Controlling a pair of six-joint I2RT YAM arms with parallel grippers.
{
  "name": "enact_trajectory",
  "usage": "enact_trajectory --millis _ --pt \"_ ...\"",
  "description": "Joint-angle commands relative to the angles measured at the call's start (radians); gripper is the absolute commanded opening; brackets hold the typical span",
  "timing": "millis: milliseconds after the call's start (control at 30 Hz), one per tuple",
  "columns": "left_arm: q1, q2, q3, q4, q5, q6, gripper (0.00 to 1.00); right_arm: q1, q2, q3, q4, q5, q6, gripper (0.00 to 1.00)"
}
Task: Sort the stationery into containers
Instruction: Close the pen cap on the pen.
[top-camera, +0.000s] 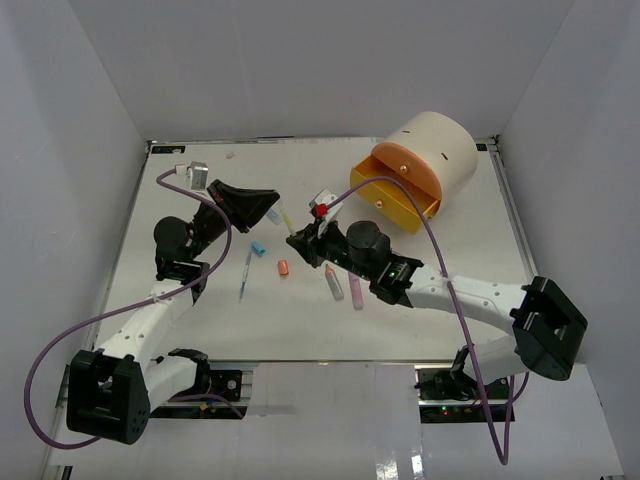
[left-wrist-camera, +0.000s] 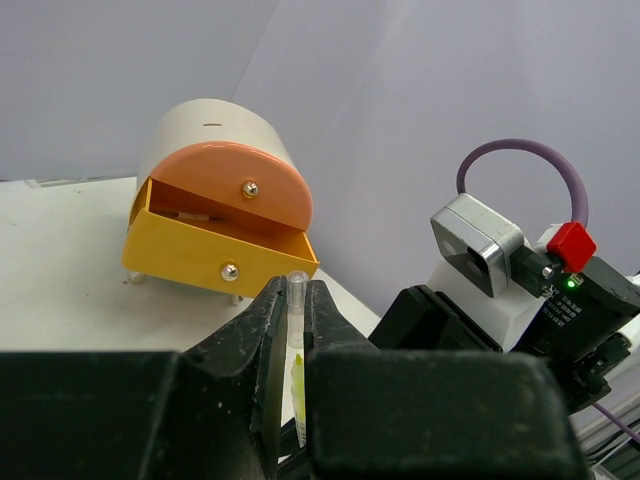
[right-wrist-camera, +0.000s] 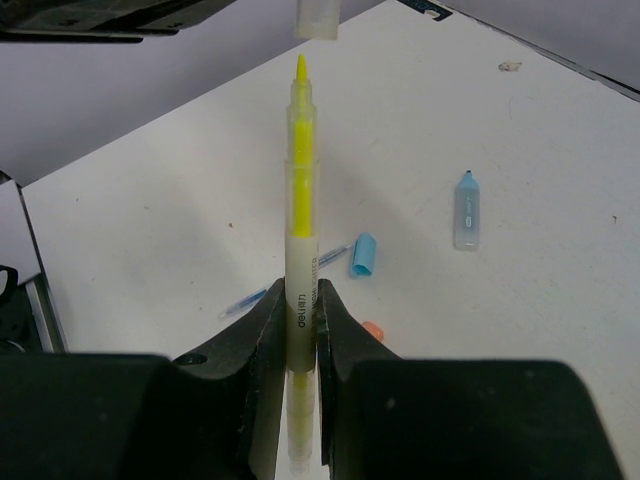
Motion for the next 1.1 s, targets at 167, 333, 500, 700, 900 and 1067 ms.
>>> enact_trajectory --millis 167,333,500,700,900,1067 --pt "0.002 -0.003 -0.011 0.015 -0.015 0.012 0.00 0.006 -0.052 -0.023 0.037 0.006 0.005 0.08" --pt "0.002 0.000 -0.012 0.020 -0.014 0.012 0.00 0.006 -0.063 -0.036 0.058 0.024 0.005 0.08" --pt "0.002 0.003 -0.015 0.031 -0.008 0.002 0.00 0.006 -0.060 -0.027 0.063 0.032 0.005 0.08" --pt "0.002 0.004 -0.018 0.044 -0.003 -0.007 0.00 0.006 -0.046 -0.005 0.060 0.029 0.000 0.08" --pt "0.002 0.004 -0.021 0.055 0.001 -0.017 0.00 0.006 -0.035 0.006 0.055 0.021 0.000 0.08" --pt "0.002 0.003 -0.023 0.058 -0.003 -0.028 0.00 0.006 -0.029 0.006 0.050 0.012 0.000 0.08"
